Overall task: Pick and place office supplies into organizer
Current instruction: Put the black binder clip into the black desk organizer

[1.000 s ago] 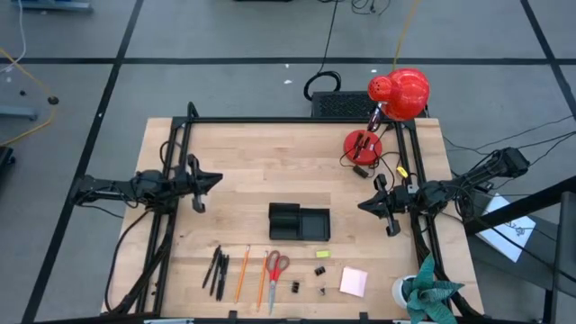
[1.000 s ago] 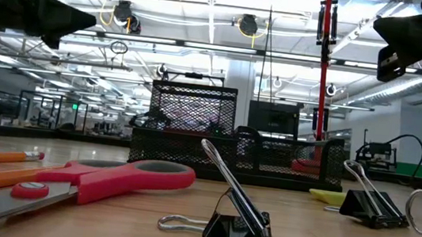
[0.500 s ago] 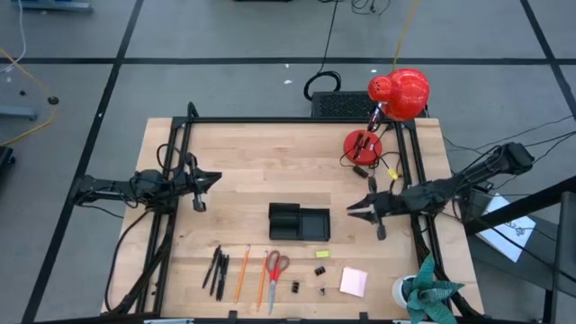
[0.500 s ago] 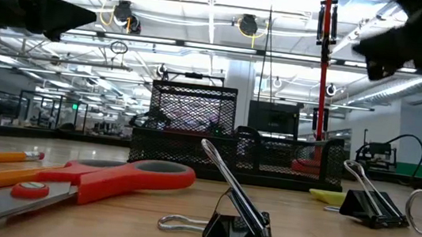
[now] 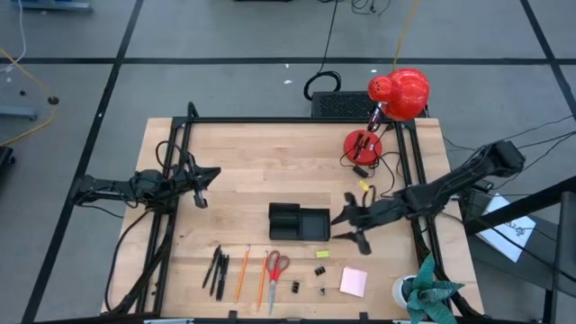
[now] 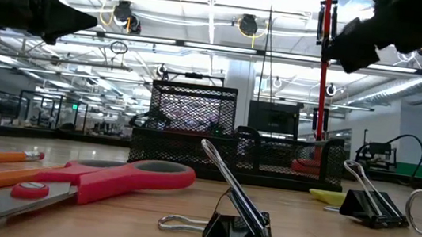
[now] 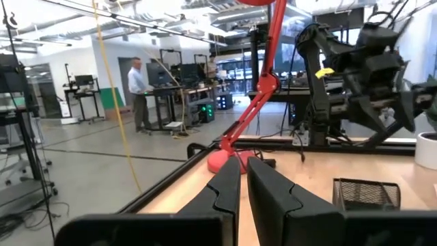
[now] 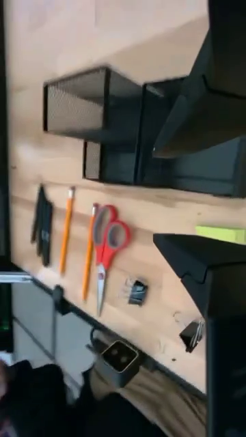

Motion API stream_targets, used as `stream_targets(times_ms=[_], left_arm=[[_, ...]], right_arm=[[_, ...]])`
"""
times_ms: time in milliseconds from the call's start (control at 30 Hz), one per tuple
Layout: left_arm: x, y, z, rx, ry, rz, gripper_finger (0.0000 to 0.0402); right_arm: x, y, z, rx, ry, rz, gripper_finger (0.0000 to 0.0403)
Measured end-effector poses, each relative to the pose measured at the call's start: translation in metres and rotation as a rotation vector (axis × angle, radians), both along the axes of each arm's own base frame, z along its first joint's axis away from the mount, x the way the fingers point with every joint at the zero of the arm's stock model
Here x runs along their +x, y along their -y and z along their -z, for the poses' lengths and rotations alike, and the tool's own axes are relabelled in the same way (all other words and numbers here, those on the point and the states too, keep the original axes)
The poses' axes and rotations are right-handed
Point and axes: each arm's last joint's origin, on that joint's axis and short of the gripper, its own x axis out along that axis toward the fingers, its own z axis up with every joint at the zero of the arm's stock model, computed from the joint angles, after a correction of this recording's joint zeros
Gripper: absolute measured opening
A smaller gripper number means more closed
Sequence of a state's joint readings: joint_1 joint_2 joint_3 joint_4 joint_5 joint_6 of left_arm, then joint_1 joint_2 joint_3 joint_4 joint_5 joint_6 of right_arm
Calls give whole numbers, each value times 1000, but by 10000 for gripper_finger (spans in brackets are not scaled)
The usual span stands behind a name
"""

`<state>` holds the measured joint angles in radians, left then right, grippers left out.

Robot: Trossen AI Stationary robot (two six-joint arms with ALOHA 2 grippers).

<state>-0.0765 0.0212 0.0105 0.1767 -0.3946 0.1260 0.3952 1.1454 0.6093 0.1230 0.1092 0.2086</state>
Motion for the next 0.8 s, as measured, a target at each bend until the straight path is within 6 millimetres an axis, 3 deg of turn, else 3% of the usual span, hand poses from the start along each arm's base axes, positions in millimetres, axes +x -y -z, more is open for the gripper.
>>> stream_targets(times_ms=[300, 633, 800], left_arm=[[0, 0, 0, -4, 2, 1, 35], [0, 0, 0, 0, 0, 0, 35], [0, 0, 0, 0, -1, 0, 35]], right_arm=[[39, -21, 1, -26, -217, -110, 196], [55, -38, 32, 4, -359, -189, 196], [64, -44, 45, -6, -335, -210, 196]])
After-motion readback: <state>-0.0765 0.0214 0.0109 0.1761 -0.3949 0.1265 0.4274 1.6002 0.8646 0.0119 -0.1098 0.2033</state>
